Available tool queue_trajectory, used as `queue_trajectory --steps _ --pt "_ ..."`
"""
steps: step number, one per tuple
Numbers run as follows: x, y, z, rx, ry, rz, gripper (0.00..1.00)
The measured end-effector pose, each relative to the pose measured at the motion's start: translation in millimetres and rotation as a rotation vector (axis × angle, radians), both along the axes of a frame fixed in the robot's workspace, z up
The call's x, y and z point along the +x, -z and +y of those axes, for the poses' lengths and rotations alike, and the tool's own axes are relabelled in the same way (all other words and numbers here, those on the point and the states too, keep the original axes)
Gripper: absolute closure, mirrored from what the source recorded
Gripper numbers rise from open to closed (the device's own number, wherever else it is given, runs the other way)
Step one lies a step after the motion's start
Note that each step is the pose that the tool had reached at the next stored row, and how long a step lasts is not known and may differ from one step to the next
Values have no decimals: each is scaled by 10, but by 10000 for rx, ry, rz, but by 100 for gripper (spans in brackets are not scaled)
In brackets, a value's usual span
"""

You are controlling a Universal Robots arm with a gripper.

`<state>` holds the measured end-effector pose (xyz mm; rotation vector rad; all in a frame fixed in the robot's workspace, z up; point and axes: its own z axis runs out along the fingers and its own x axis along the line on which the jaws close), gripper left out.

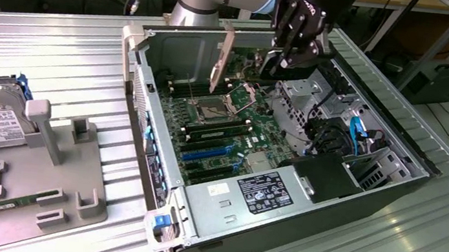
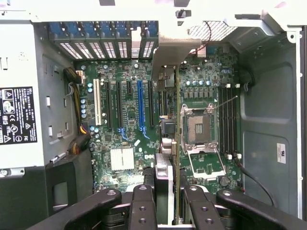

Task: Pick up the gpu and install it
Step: 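Insert the gpu into the slot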

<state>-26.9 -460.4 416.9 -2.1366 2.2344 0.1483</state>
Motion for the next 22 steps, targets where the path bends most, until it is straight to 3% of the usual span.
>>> queue_trajectory --steps 22 --pt "0 83 0 -1 0 0 72"
